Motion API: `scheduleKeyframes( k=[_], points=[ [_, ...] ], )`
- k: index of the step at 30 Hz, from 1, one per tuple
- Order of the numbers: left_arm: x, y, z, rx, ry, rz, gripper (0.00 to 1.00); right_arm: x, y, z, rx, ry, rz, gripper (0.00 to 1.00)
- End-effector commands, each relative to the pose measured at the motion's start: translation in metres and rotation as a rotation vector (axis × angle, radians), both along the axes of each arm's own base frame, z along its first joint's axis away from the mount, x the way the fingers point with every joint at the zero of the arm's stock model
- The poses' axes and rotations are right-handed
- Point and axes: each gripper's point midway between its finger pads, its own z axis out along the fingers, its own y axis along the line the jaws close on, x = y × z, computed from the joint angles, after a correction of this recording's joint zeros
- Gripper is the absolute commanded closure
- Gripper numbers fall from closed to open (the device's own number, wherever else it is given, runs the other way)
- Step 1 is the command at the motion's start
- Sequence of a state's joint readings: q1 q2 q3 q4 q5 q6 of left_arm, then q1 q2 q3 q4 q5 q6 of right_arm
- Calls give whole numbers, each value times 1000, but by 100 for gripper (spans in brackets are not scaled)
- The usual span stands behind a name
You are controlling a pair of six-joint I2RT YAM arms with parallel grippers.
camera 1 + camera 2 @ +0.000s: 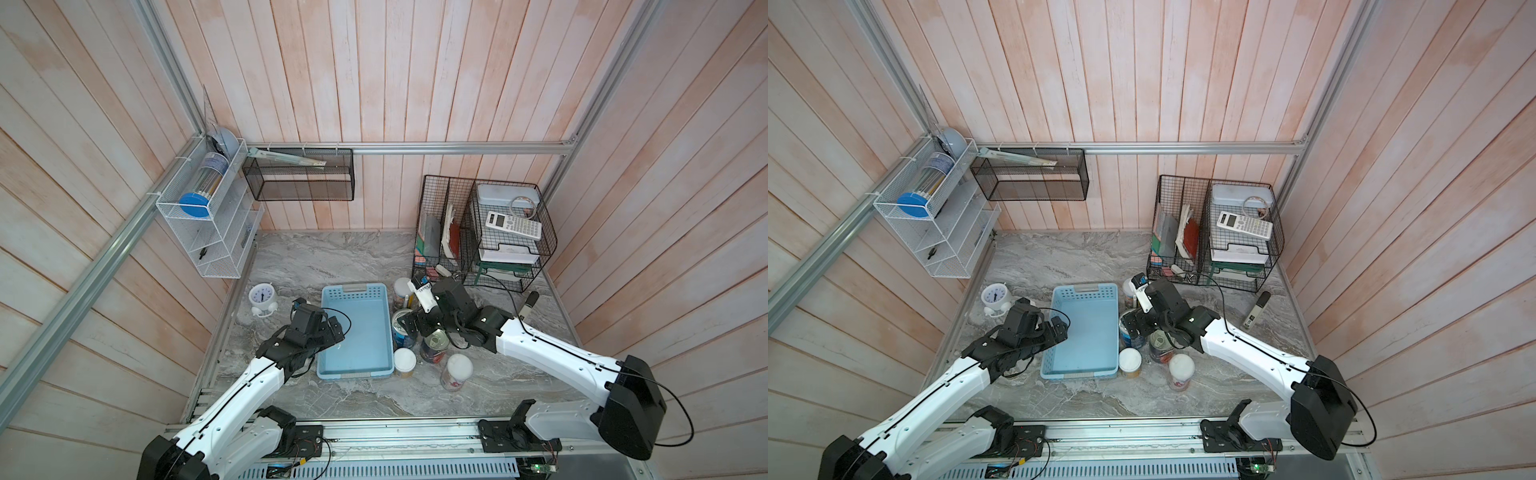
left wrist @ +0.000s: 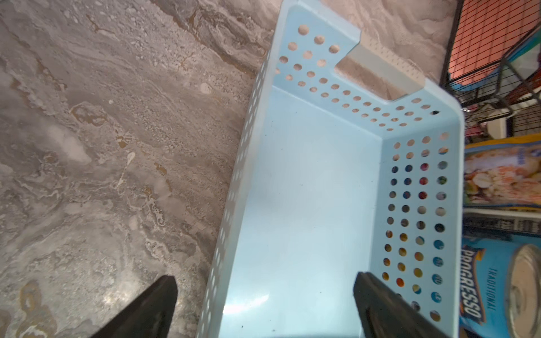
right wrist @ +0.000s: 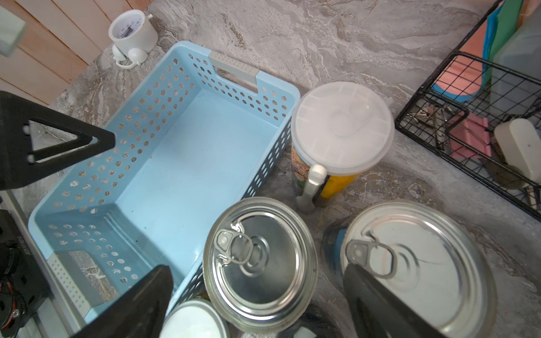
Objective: Put the canned food in the basket
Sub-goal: Adjust the basket at the center of the board, then pick up the canned food from the center of the board.
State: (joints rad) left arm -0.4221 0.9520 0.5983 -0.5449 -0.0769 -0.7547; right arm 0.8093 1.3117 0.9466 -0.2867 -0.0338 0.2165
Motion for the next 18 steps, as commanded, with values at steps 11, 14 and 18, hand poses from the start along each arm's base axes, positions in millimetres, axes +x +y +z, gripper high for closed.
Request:
scheduleKeyframes(
  k=[11,14,18],
  points=[
    [-42,-27,48,61,-74,-22,0,2,-9,-5,-83,16,-30,2],
    [-62,-62,44,-7,-56,-77,0,3,-12,-4,-96,3,-33,2],
    [-89,-94,27,-24,-17,-135,0,3,-15,-4,-98,-6,-44,2]
  ],
)
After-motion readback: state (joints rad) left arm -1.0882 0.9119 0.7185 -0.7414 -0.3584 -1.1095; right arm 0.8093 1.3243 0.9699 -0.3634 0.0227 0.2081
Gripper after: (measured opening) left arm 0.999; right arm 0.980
